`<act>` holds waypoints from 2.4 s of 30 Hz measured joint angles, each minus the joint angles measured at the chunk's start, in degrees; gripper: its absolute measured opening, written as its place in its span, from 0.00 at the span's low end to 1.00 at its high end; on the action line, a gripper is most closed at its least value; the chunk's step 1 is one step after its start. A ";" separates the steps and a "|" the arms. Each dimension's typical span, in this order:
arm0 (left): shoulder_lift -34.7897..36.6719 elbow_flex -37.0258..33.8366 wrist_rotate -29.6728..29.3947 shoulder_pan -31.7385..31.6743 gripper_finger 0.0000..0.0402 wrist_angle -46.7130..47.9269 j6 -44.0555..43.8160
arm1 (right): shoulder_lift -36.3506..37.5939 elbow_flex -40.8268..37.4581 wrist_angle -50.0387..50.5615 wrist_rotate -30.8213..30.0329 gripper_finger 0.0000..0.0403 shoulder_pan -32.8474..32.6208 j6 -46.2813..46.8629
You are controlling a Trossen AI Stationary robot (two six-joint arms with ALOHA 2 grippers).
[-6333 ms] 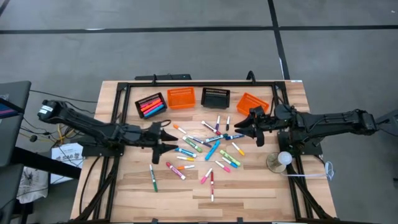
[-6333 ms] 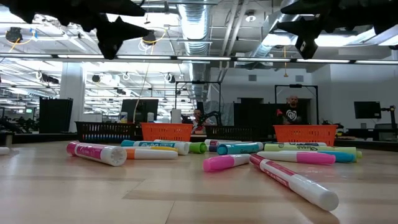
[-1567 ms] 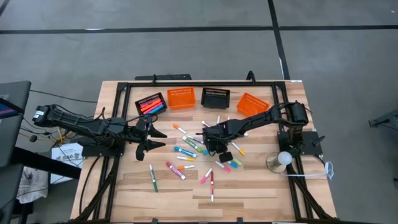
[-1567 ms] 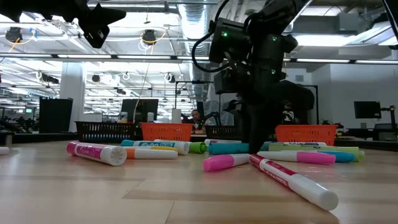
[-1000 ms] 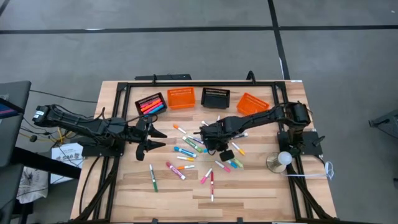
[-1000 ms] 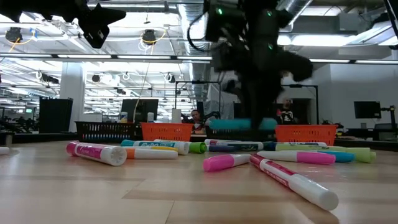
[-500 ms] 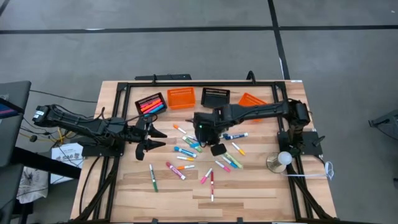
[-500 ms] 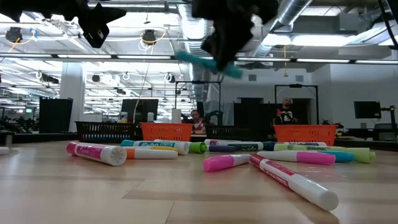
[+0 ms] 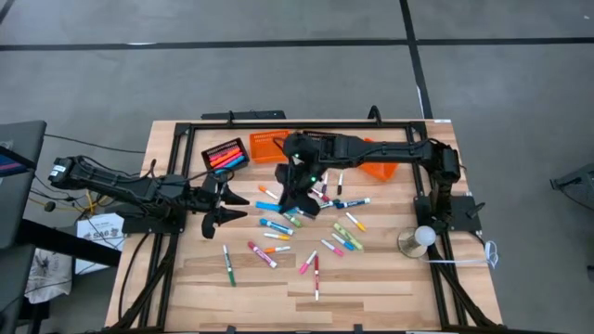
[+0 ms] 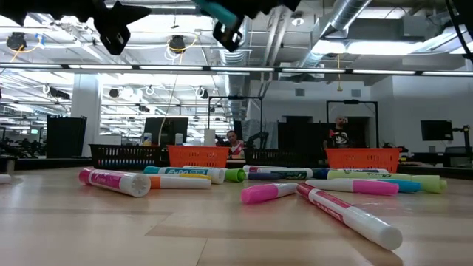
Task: Pick & Place Markers
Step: Put the blue highlighter pen into the left black bin
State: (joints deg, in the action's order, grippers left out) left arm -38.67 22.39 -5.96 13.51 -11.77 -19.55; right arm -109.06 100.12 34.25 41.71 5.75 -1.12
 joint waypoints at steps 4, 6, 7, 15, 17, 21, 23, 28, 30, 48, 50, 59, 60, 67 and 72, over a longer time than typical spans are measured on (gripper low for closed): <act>-0.01 0.00 -1.03 0.01 0.44 -1.68 0.02 | 0.00 0.00 -8.12 2.71 0.12 0.40 5.69; -0.01 0.00 -2.96 0.01 0.44 -3.66 0.02 | 0.01 0.00 -10.98 2.73 0.12 0.40 7.23; -0.01 0.00 -3.89 0.01 0.44 -4.67 0.08 | 0.00 0.00 -12.18 2.55 0.12 0.40 8.00; -0.01 0.00 -6.05 -0.01 0.44 -13.59 7.50 | 0.02 0.00 -20.68 -3.90 0.12 0.42 11.64; 0.01 0.00 -6.05 -0.01 0.44 -15.36 8.32 | 0.02 0.00 -22.11 -5.95 0.12 0.47 11.79; -0.01 0.00 -6.05 -0.01 0.44 -17.06 9.14 | 0.02 0.00 -24.97 -8.25 0.12 0.48 13.41; -0.03 0.00 -6.05 -0.01 0.44 -17.66 9.23 | 0.02 0.00 -26.54 -9.15 0.12 0.47 14.54; -0.74 0.02 -8.13 -0.01 0.44 -20.44 11.26 | 0.02 0.00 -28.34 -11.34 0.12 0.25 14.76; -1.31 0.02 -9.09 -0.16 0.44 -22.87 12.98 | 0.02 0.00 -28.31 -12.15 0.12 0.08 14.81; -8.08 0.04 -8.85 -3.92 0.42 -32.42 13.45 | 0.04 0.00 -29.23 -16.41 0.12 -0.41 14.73; -8.36 0.03 -8.94 -4.69 0.40 -32.85 12.84 | 0.07 0.00 -29.02 -16.41 0.12 -0.41 14.74; -8.34 0.02 -6.48 -6.18 0.17 -34.67 12.26 | 0.07 0.00 -28.99 -16.59 0.12 -0.47 14.42; -8.34 0.02 -6.29 -6.24 0.16 -34.71 12.24 | 0.07 0.00 -28.97 -16.59 0.12 -0.47 14.40; -8.34 0.02 -6.29 -6.24 0.16 -34.75 13.00 | 0.07 0.00 -29.25 -16.59 0.22 -0.47 14.72; -8.34 0.02 -7.92 -6.24 0.16 -34.38 13.80 | 0.07 0.00 -28.74 -15.98 0.34 -0.15 14.68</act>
State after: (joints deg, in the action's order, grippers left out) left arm -47.00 22.41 -13.87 7.27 -46.15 -5.75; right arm -108.99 100.12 5.51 25.73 5.60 13.56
